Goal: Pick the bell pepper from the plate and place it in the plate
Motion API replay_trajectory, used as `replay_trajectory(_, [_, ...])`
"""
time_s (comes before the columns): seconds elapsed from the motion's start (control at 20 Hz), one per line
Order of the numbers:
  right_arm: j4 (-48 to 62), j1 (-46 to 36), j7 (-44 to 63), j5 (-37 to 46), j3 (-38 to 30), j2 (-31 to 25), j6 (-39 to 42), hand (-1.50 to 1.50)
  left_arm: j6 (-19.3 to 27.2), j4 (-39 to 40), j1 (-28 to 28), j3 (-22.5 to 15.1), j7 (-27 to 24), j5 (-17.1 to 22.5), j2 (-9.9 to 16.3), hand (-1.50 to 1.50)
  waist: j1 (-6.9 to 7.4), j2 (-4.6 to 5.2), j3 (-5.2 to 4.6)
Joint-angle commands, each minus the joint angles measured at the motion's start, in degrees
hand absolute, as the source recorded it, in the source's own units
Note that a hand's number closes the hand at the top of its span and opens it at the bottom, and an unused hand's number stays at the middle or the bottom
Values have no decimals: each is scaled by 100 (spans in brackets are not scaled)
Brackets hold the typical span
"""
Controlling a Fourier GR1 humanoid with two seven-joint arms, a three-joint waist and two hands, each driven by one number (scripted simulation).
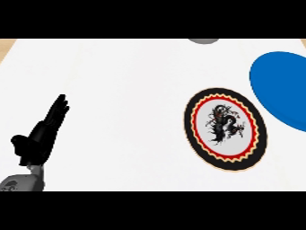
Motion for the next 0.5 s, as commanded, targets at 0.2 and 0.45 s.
replay_trajectory(0.2, [293,-702,457,313,406,933,-511,150,-173,80,-134,126,75,5,97,0,-14,9,1])
replay_trajectory(0.45, [453,-1170,969,511,619,1411,-761,150,-125,158,-148,73,-13,-50,-98,0,5,21,0])
